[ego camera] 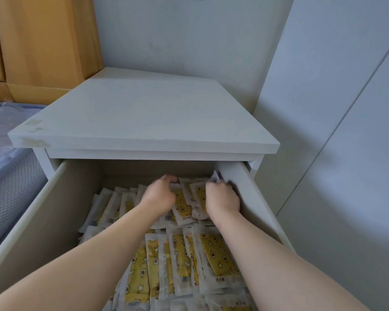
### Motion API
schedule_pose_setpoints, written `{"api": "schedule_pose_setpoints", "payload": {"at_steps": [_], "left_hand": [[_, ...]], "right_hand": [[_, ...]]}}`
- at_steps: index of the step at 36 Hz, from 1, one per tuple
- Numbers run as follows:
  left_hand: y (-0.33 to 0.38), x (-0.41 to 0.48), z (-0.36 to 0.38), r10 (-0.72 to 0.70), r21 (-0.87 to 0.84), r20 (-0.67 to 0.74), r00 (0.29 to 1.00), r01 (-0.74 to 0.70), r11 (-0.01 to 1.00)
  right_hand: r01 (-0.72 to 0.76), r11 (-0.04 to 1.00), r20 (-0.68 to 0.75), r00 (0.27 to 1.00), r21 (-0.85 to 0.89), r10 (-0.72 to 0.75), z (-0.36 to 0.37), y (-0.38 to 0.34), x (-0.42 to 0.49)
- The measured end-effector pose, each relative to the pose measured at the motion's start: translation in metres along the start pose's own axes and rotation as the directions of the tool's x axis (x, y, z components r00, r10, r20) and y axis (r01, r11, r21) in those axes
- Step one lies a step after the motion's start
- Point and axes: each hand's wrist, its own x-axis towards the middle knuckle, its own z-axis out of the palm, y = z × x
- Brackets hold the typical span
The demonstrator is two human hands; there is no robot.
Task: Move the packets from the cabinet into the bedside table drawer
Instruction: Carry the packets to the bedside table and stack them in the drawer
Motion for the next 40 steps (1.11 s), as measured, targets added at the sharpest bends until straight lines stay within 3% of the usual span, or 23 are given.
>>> {"api": "schedule_pose_setpoints", "payload": {"at_steps": [2,4,9,13,20,23,27,31,40], "left_hand": [[-0.005,0.0,0.002,0.009,0.075,0.053,0.999,-0.013,0.997],[-0.009,-0.001,0.002,0.031,0.163,0.106,0.994,-0.048,0.985],[-0.009,-0.004,0.008,0.07,0.303,0.206,0.976,-0.132,0.944],[-0.011,-0.001,0.013,0.074,0.355,0.221,0.973,-0.151,0.923],[-0.011,-0.001,0.016,0.075,0.481,0.196,0.978,-0.163,0.861],[-0.009,-0.002,0.02,0.089,0.481,0.193,0.977,-0.173,0.86],[-0.011,-0.002,0.022,0.073,0.425,0.194,0.978,-0.151,0.893],[-0.012,-0.002,0.02,0.084,0.432,0.195,0.977,-0.163,0.887],[-0.011,-0.008,0.02,0.173,0.409,0.219,0.96,-0.251,0.877]], "right_hand": [[0.059,0.984,0.078,0.996,-0.168,-0.046,0.008,0.0,0.0],[0.098,0.971,0.092,0.993,-0.219,-0.079,0.015,0.001,0.005],[-0.01,0.979,0.203,0.979,0.203,-0.032,0.024,-0.001,0.017],[-0.003,0.99,0.183,0.983,0.143,-0.024,0.025,-0.001,0.023],[-0.05,0.966,0.051,0.998,0.253,0.039,0.018,-0.001,0.022],[0.007,0.978,0.017,1.0,0.21,-0.011,0.019,-0.003,0.021],[-0.005,0.925,0.04,0.999,0.38,-0.011,0.02,-0.007,0.025],[-0.037,0.907,0.091,0.996,0.42,-0.002,0.02,-0.008,0.028],[-0.27,0.796,0.187,0.962,0.543,0.199,0.008,-0.001,0.031]]}}
